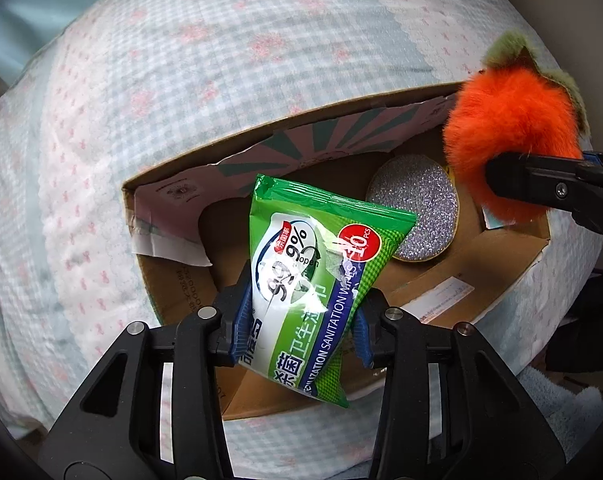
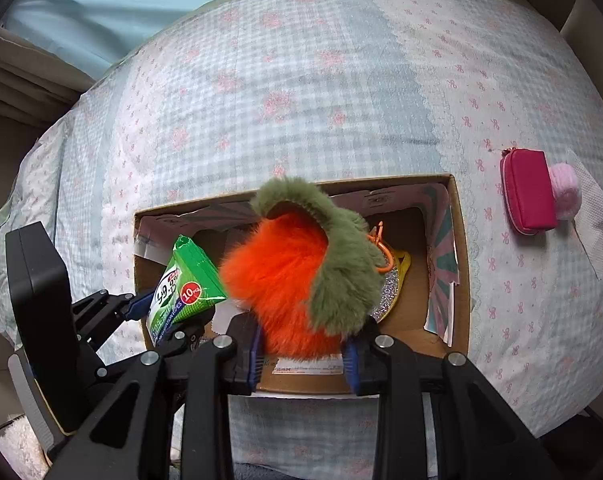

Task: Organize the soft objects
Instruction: 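Carry the wipes pack and orange pompom into the box and release both, then withdraw both tools and approach the pink pouch and pink ball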

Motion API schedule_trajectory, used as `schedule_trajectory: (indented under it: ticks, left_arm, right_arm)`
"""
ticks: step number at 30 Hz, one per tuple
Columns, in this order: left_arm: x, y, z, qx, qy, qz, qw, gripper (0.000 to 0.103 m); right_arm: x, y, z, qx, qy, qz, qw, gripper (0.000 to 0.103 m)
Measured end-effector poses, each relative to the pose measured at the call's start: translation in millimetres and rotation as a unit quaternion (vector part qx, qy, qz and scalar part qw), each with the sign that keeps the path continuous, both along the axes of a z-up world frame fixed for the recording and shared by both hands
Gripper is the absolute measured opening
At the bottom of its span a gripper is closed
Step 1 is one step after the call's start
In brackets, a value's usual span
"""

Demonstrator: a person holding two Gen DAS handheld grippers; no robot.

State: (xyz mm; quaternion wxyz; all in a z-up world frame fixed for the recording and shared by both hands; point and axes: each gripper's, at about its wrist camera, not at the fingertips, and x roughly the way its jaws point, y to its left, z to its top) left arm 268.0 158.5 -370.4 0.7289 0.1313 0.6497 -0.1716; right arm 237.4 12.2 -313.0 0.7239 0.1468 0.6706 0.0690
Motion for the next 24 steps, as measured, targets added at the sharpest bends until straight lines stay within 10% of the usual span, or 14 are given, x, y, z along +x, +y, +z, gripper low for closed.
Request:
schedule_trajectory:
  ticks: [2,4,24]
  left_arm:
    - [-1.9,-2.5,0.7,-0.008,0.003,-0.009,0.9999,0.103]
    - [-4.1,1.1,5.6,-0.029,-0.001,-0.004,0.9996,0.103]
    - [-38.4,28.7,66.8,-0.043,-0.037,0.045,0.9974,0.103]
  right_arm:
    - [4.2,-2.8,-4.8,0.007,-0.003,-0.014,1.000,0.059]
    - [6.2,-5.8,-8.2,0.024,-0.003,-0.030,0.999,0.103]
    - [-30.4,-13.8,37.1,0.009,-0.092,-0.026,0.995,0.103]
